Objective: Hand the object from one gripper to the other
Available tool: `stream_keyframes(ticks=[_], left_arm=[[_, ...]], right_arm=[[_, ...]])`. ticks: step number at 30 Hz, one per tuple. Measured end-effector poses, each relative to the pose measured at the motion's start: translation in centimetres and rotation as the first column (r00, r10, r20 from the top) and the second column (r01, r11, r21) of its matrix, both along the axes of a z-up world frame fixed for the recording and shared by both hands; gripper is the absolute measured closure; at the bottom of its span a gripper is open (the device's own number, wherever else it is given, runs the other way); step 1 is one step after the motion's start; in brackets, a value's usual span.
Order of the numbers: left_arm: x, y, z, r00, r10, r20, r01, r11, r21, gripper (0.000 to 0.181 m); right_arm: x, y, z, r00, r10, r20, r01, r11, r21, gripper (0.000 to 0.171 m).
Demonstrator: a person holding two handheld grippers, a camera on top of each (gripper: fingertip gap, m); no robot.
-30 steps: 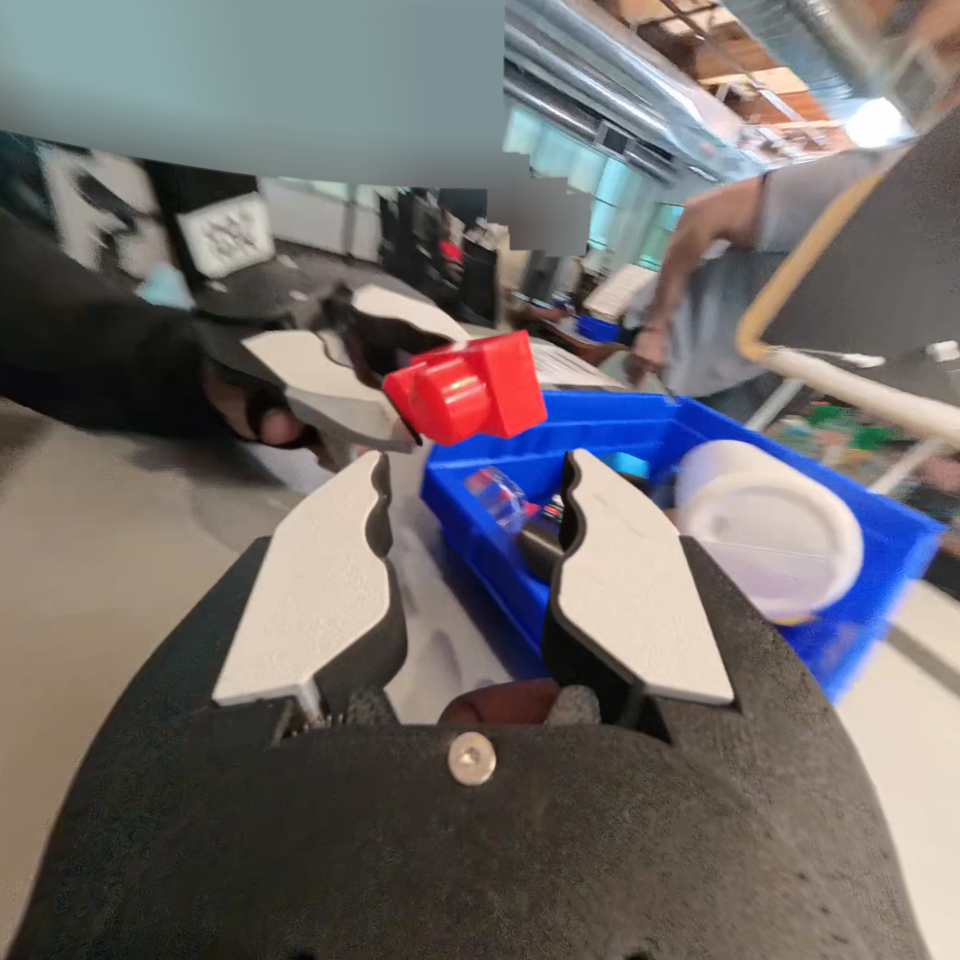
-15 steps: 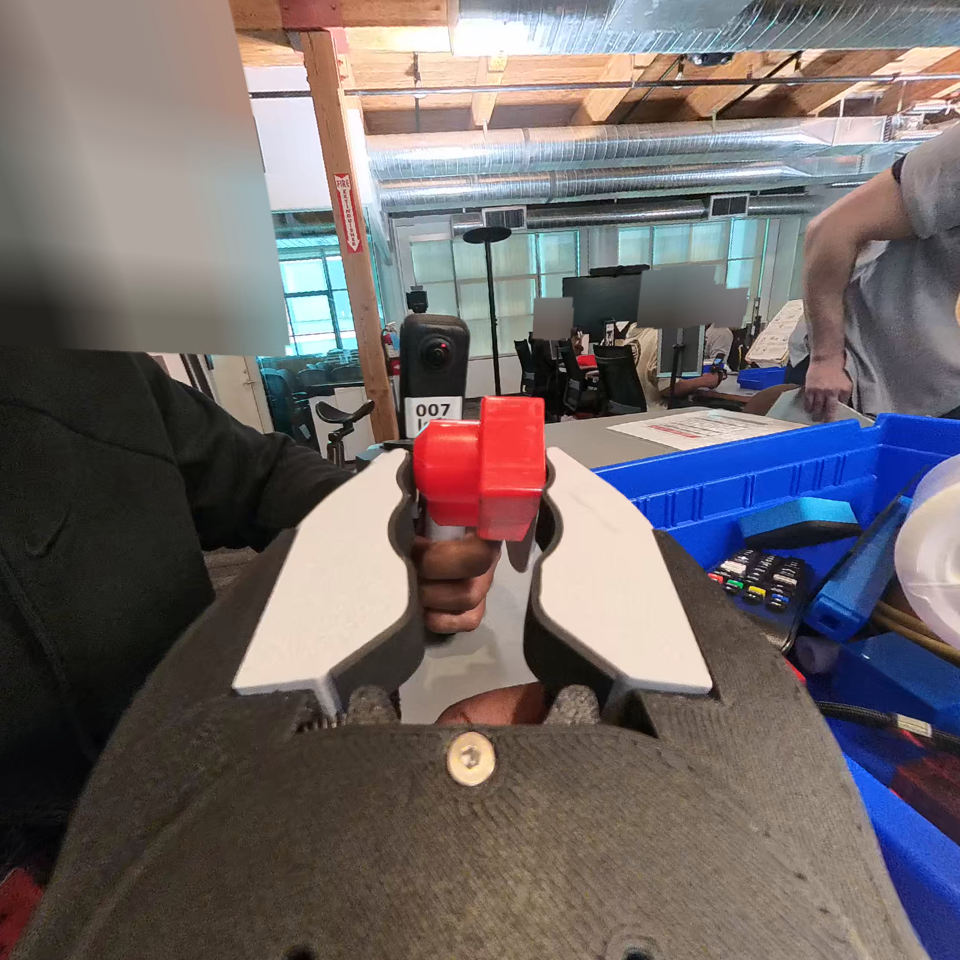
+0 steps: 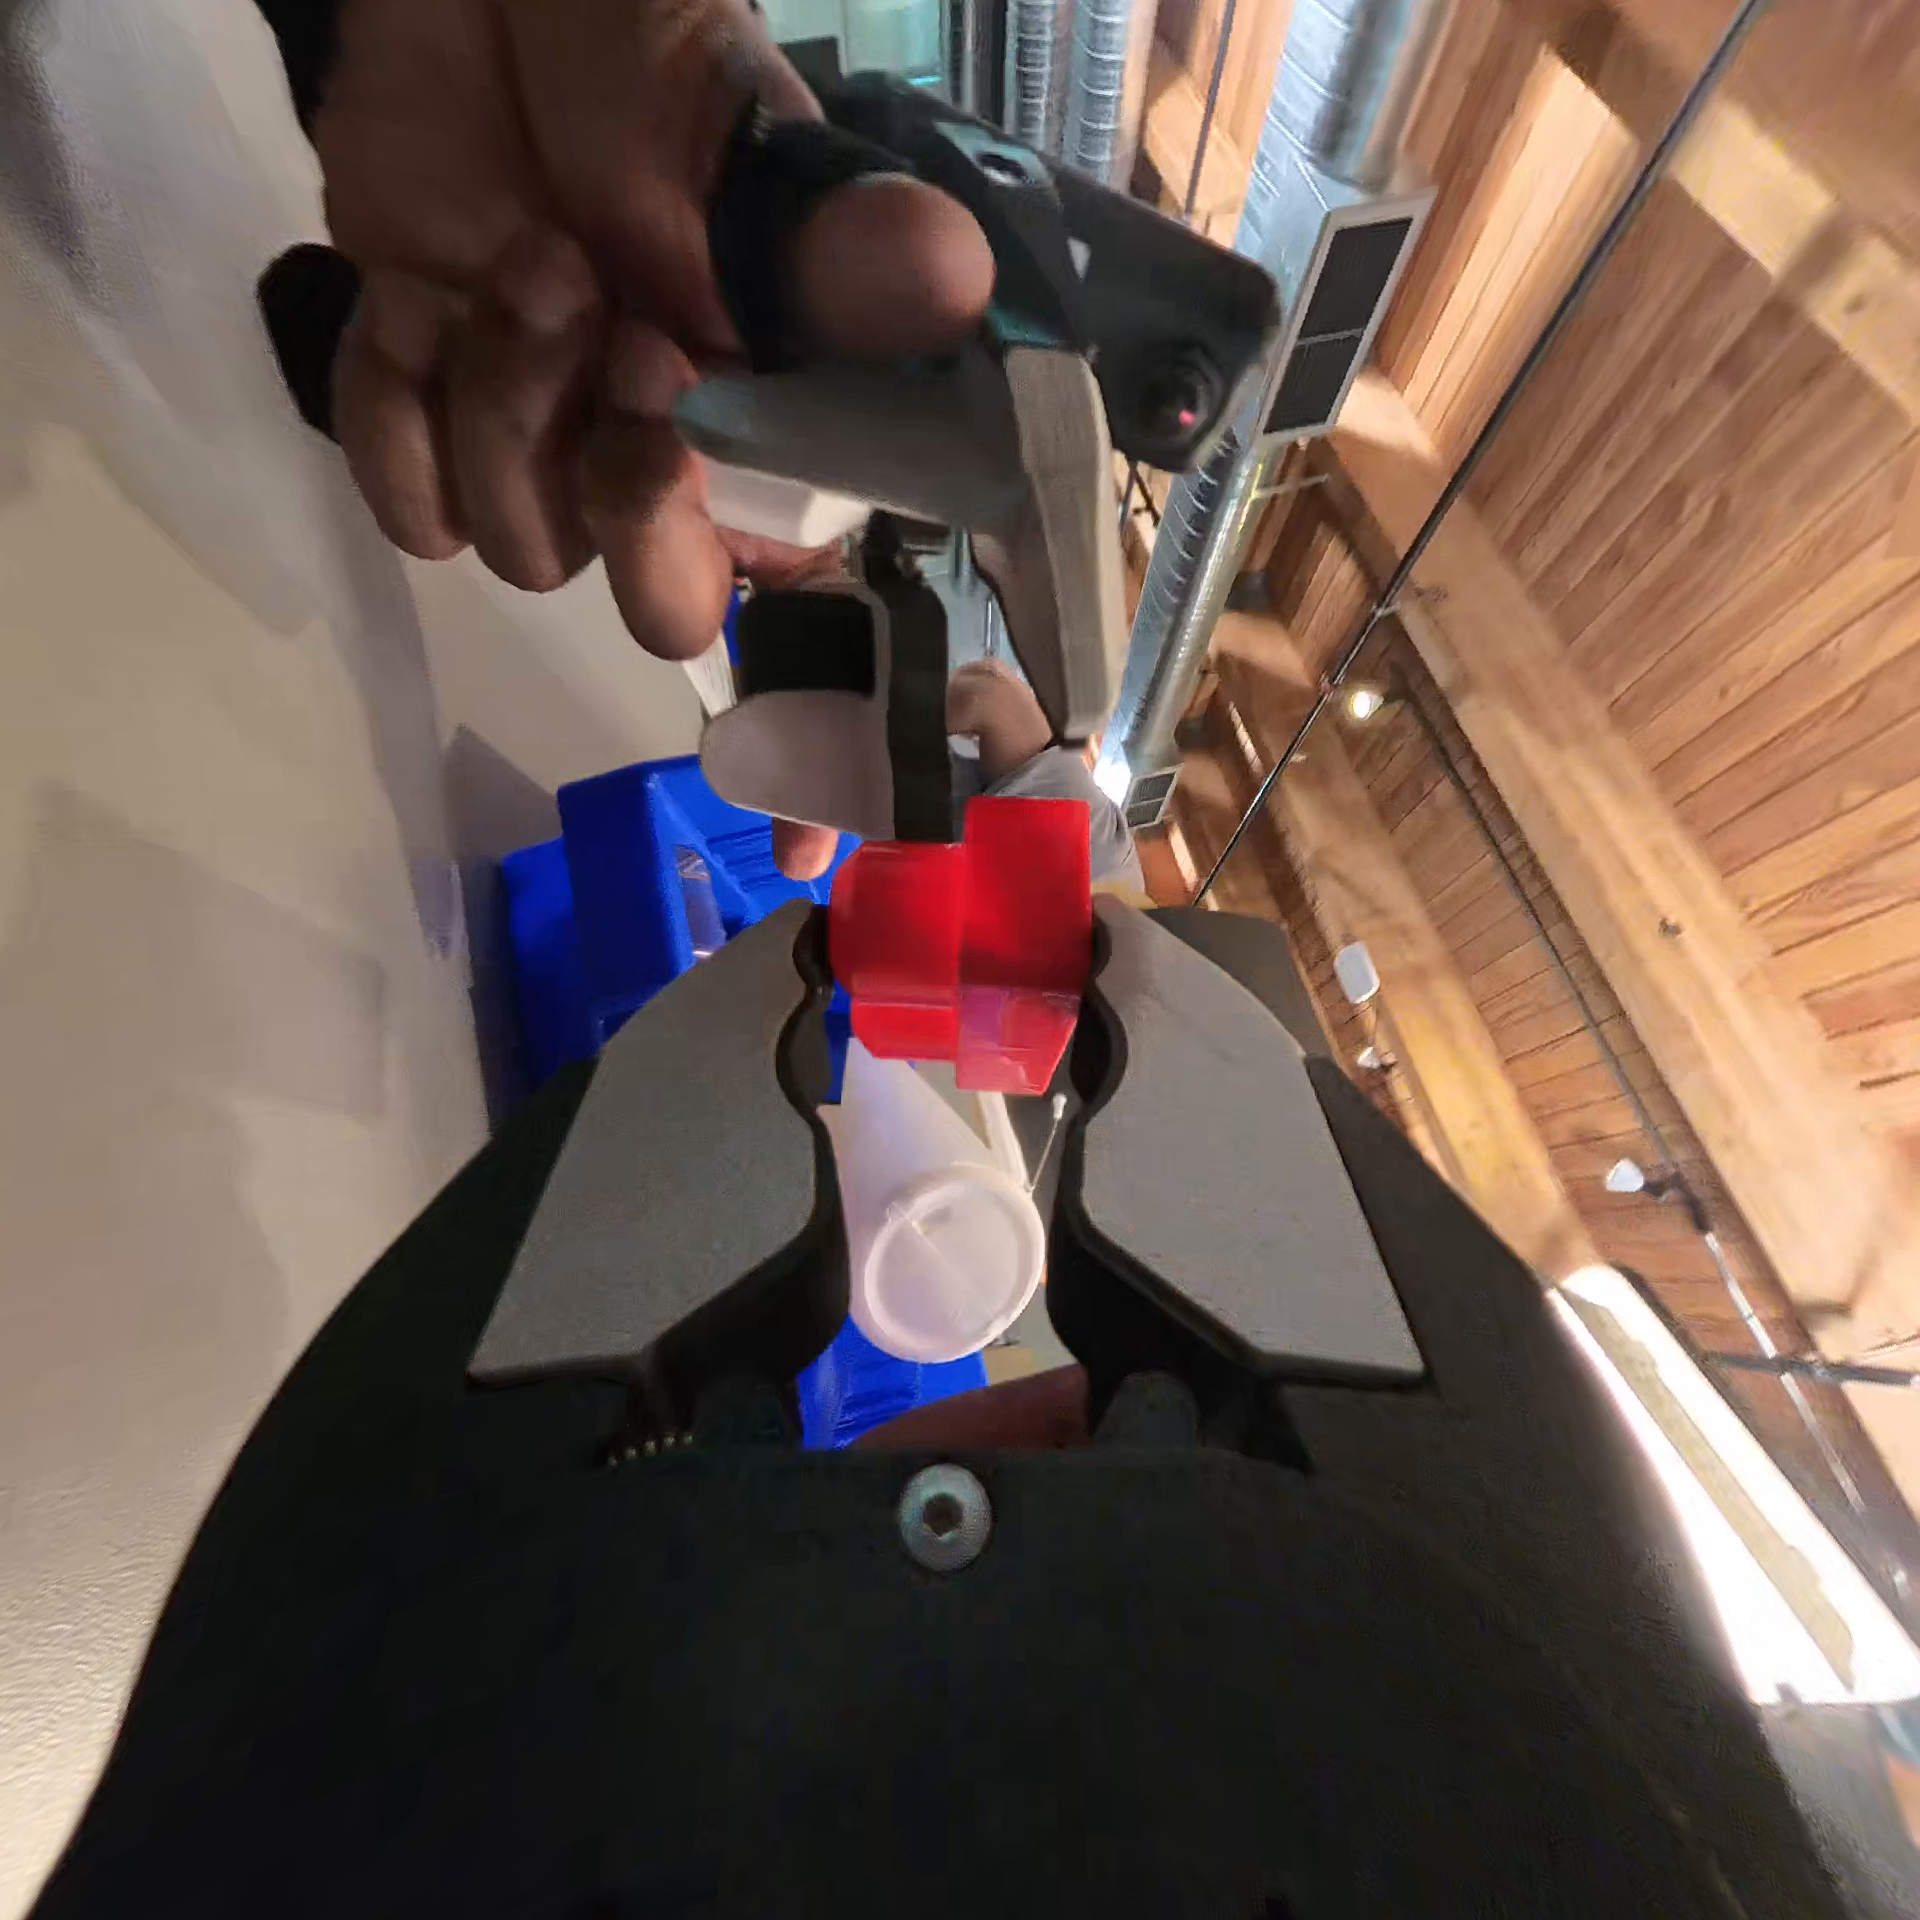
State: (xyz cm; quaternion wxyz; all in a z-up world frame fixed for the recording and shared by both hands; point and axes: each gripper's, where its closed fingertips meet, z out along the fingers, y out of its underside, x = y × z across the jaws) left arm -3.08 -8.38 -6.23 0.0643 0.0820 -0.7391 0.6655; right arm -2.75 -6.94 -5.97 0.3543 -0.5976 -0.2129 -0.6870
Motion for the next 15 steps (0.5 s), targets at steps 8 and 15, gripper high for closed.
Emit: stream_keyframes(ticks=[8,15], left_arm=[[-1.5,-0.8,-1.3,0.954,-0.005,0.301,-0.015,0.998,0.066,0.1],[-0.7,-0.4,-0.5,0.732,0.097,0.674,-0.16,0.987,0.033,0.105]], right_arm=[[-1.7,1.3,-1.2,0.985,0.04,0.168,-0.017,0.991,-0.136,0.127],[-1.2,1.0,-1.1,0.99,0.094,-0.107,-0.093,0.996,0.014,0.122]])
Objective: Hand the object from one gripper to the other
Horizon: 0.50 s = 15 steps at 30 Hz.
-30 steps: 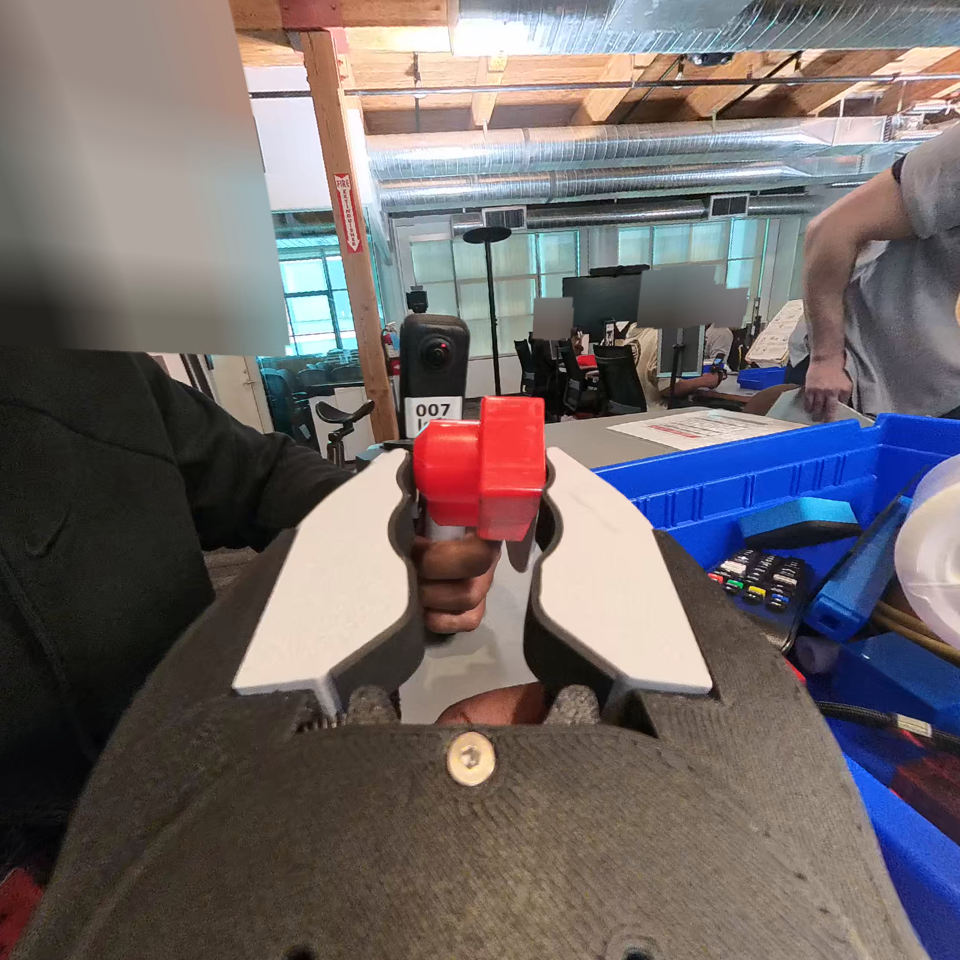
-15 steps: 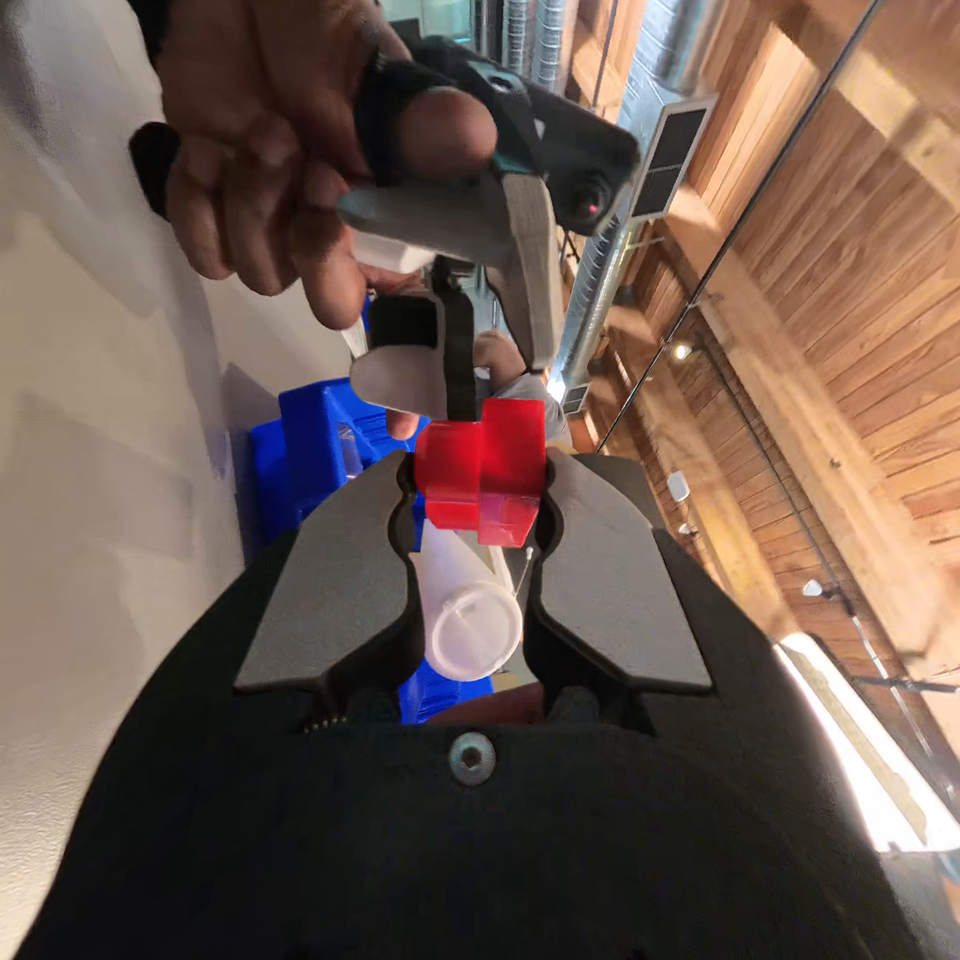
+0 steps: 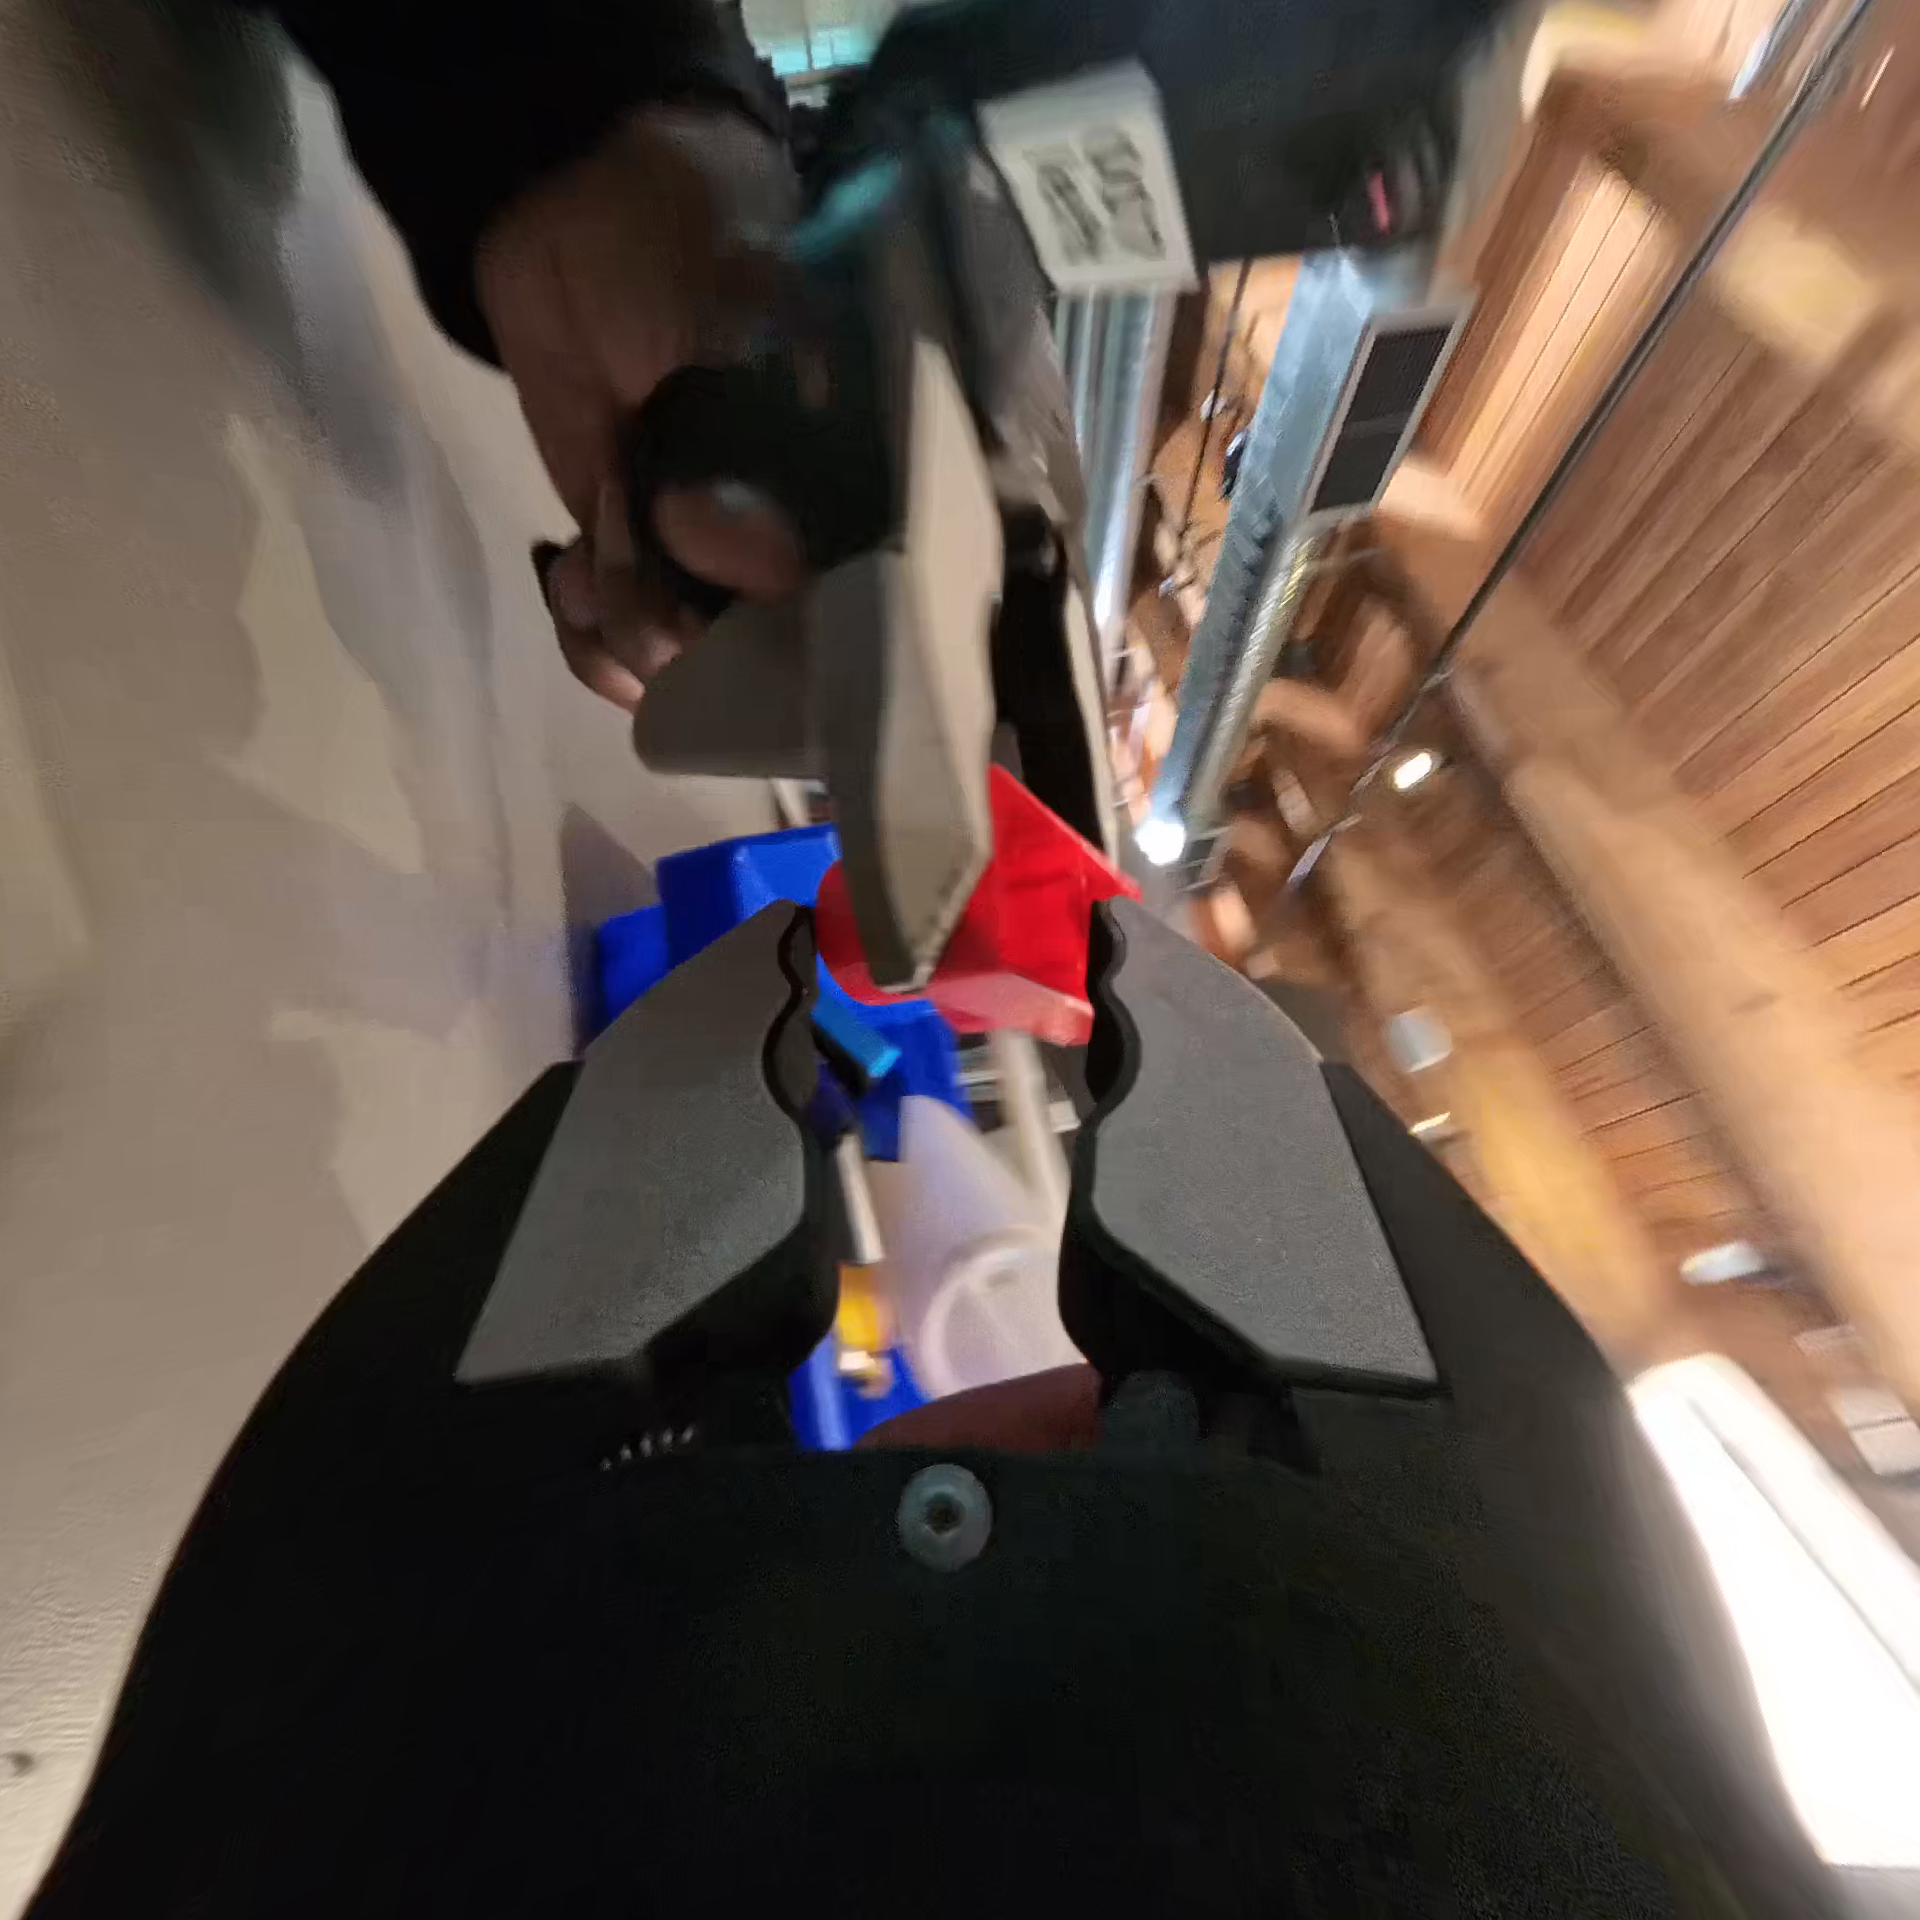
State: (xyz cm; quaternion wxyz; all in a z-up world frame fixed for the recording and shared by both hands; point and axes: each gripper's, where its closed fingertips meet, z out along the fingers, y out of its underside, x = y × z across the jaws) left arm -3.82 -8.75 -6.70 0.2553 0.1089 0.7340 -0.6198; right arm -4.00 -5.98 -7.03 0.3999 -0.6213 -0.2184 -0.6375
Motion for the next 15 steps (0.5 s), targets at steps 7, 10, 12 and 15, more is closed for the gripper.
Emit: stream_keyframes(ticks=[7,10,12,15], left_arm=[[0.2,0.6,0.7,0.904,0.076,0.42,-0.072,0.997,-0.025,0.105],[-0.1,0.6,0.5,0.907,0.053,0.418,-0.044,0.999,-0.03,0.105],[-0.9,0.7,0.7,0.912,0.01,0.41,0.01,0.999,-0.047,0.105],[-2.8,0.6,1.0,0.908,-0.081,0.412,0.118,0.991,-0.067,0.105]], right_arm=[[-0.1,-0.5,-2.2,0.467,0.365,-0.805,-0.158,0.931,0.33,0.114],[0.0,-0.9,-1.2,0.293,0.466,-0.835,-0.129,0.884,0.448,0.109],[-0.4,-1.0,-0.7,0.128,0.525,-0.841,-0.102,0.851,0.516,0.111],[-1.6,-0.6,-0.6,-0.14,0.574,-0.807,-0.083,0.805,0.588,0.11]])
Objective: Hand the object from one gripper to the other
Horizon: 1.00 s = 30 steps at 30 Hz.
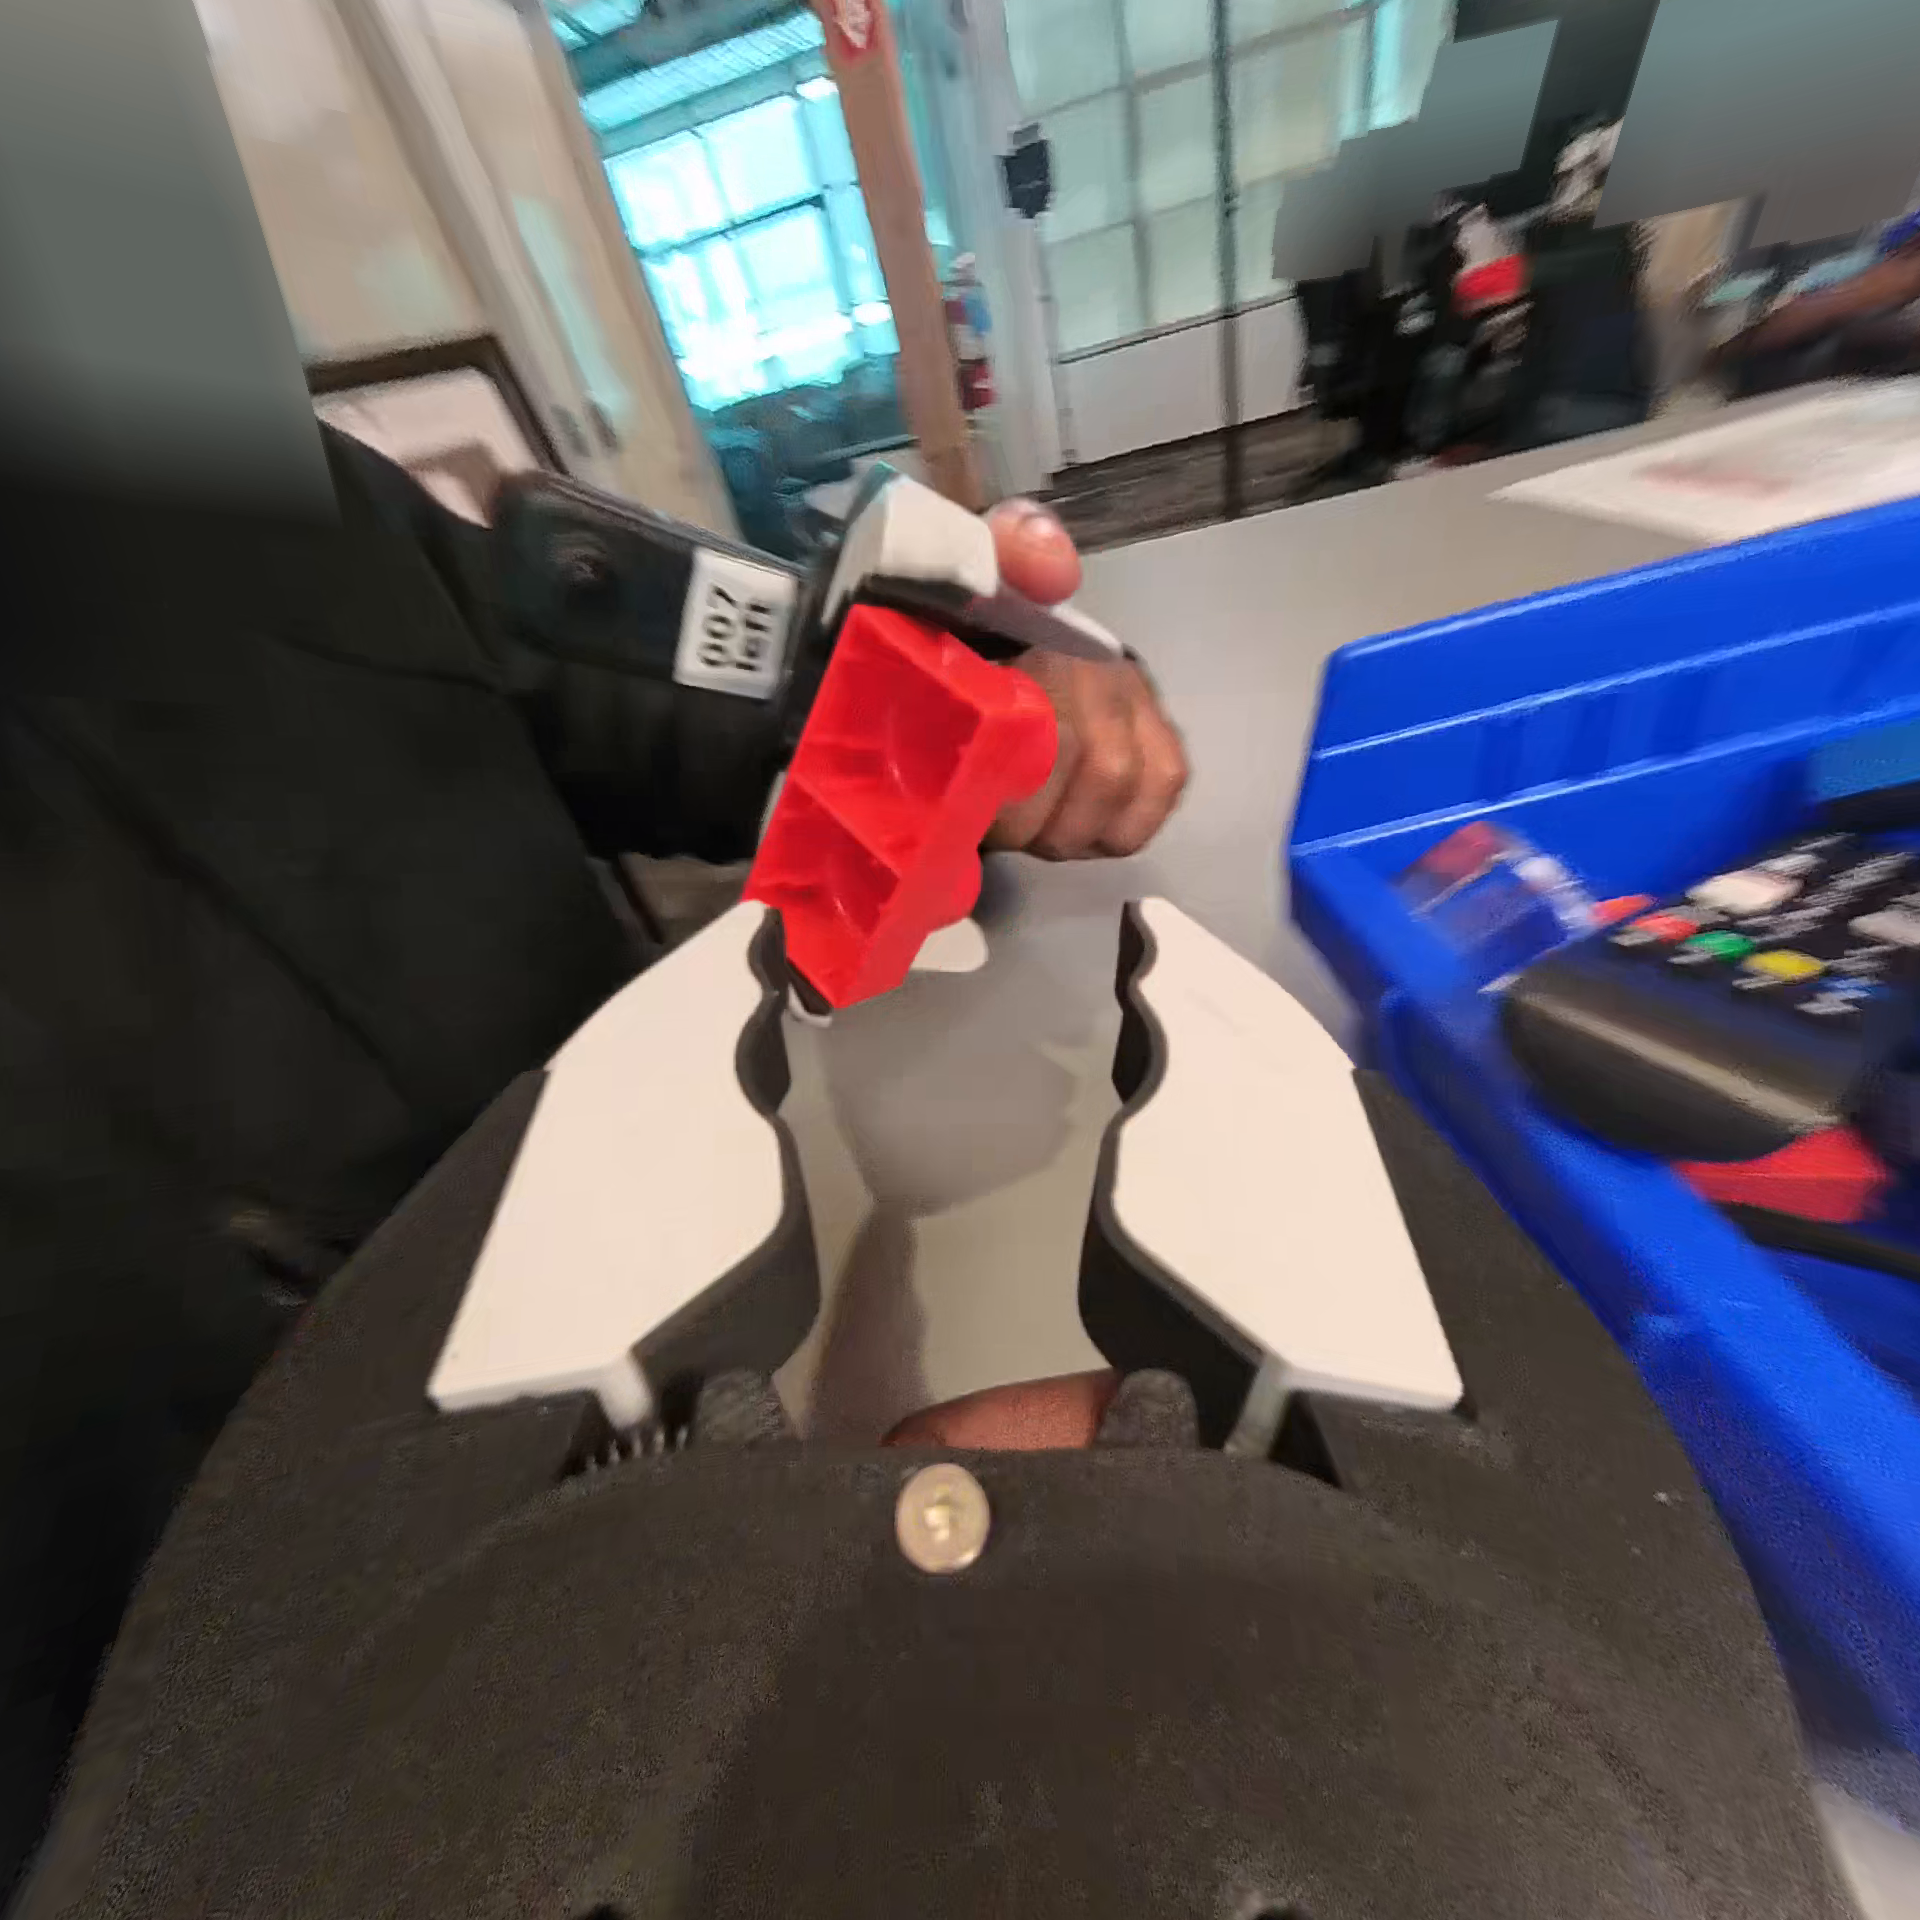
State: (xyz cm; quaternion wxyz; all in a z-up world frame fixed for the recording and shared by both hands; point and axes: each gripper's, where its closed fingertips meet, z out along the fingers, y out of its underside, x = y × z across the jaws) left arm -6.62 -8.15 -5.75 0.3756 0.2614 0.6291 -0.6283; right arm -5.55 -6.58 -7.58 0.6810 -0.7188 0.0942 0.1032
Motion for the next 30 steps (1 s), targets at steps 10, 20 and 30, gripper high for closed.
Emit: stream_keyframes(ticks=[10,20,30], left_arm=[[-1.0,-0.4,-1.0,0.996,-0.07,-0.06,0.073,0.996,0.042,0.105],[4.0,0.4,-1.3,0.819,0.086,-0.567,-0.011,0.991,0.134,0.106],[4.7,-0.5,-4.3,0.691,0.253,-0.677,-0.074,0.957,0.282,0.11]], right_arm=[[-2.0,2.1,-0.1,0.99,0.088,-0.114,-0.085,0.996,0.03,0.122],[5.5,-1.5,-2.1,0.555,-0.252,0.793,0.613,0.768,-0.185,0.128],[5.8,-1.0,-3.9,0.294,-0.04,0.955,0.744,0.637,-0.202,0.128]])
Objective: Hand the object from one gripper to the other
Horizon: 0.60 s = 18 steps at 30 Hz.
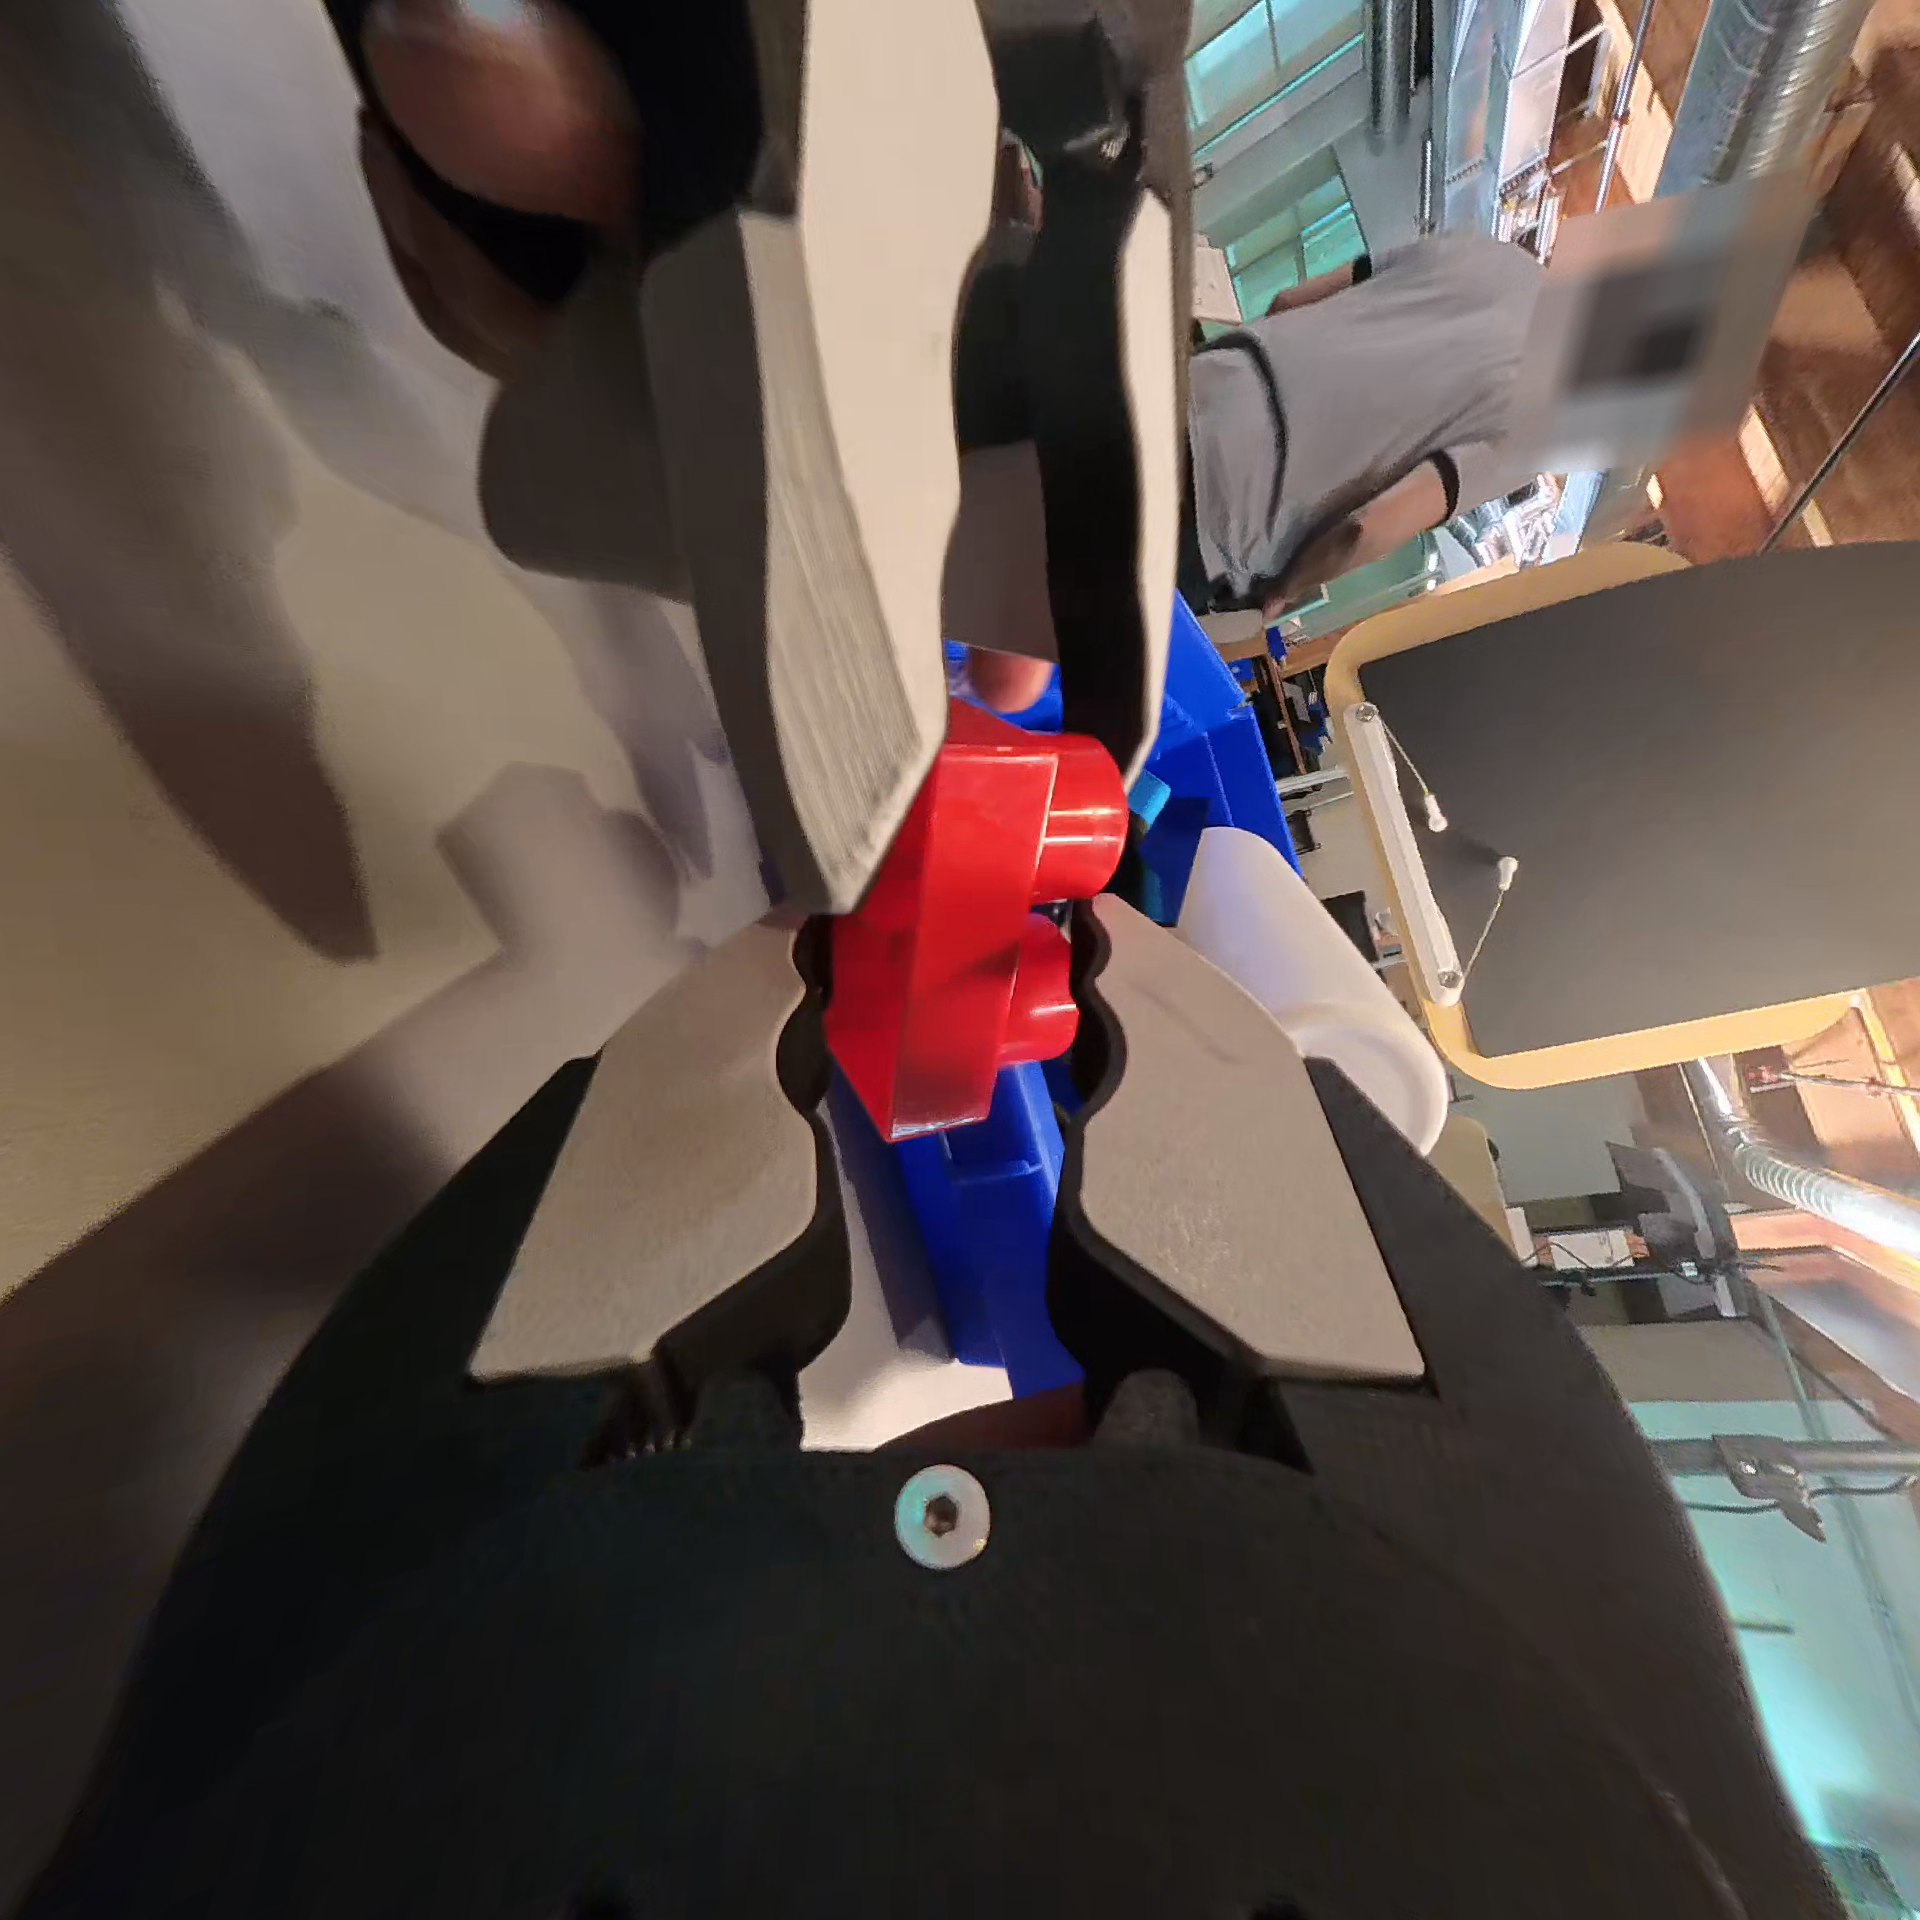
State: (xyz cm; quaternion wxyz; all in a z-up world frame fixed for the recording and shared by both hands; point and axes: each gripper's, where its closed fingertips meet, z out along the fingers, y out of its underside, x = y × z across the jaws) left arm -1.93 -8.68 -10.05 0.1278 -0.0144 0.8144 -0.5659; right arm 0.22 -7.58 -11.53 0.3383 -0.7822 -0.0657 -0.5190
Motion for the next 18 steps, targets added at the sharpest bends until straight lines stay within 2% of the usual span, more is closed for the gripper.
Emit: stream_keyframes(ticks=[3,5,7,10,12,14,18], left_arm=[[0.6,0.2,-0.4,0.969,0.023,0.248,-0.042,0.997,0.071,0.118],[0.5,0.3,-0.7,0.946,0.013,0.324,-0.049,0.993,0.103,0.132],[0.7,0.4,-0.7,0.94,0.021,0.341,-0.062,0.992,0.109,0.137],[1.3,0.6,-0.5,0.972,0.067,0.227,-0.085,0.994,0.071,0.137],[2.1,0.9,0.1,0.989,0.12,0.092,-0.12,0.993,0.001,0.138],[2.9,1.3,0.8,0.987,0.148,-0.066,-0.153,0.985,-0.083,0.138],[2.4,1.2,2.0,0.924,0.026,-0.381,-0.126,0.963,-0.239,0.137]], right_arm=[[-0.2,0.2,-0.1,1.0,0.017,-0.006,-0.017,1.0,-0.003,0.128],[-0.5,0.3,-0.1,0.999,0.032,-0.013,-0.032,0.999,0.002,0.128],[-0.5,0.3,-0.2,0.999,0.038,-0.022,-0.038,0.999,0.002,0.128],[-0.4,0.2,0.0,0.999,0.038,-0.016,-0.038,0.999,0.024,0.128],[-0.1,-0.1,0.4,1.0,0.03,0.006,-0.03,0.999,0.035,0.127],[0.1,-0.4,0.7,0.999,0.019,0.026,-0.021,0.999,0.044,0.12],[0.7,-0.9,2.0,0.992,-0.019,0.123,0.01,0.997,0.076,0.105]])
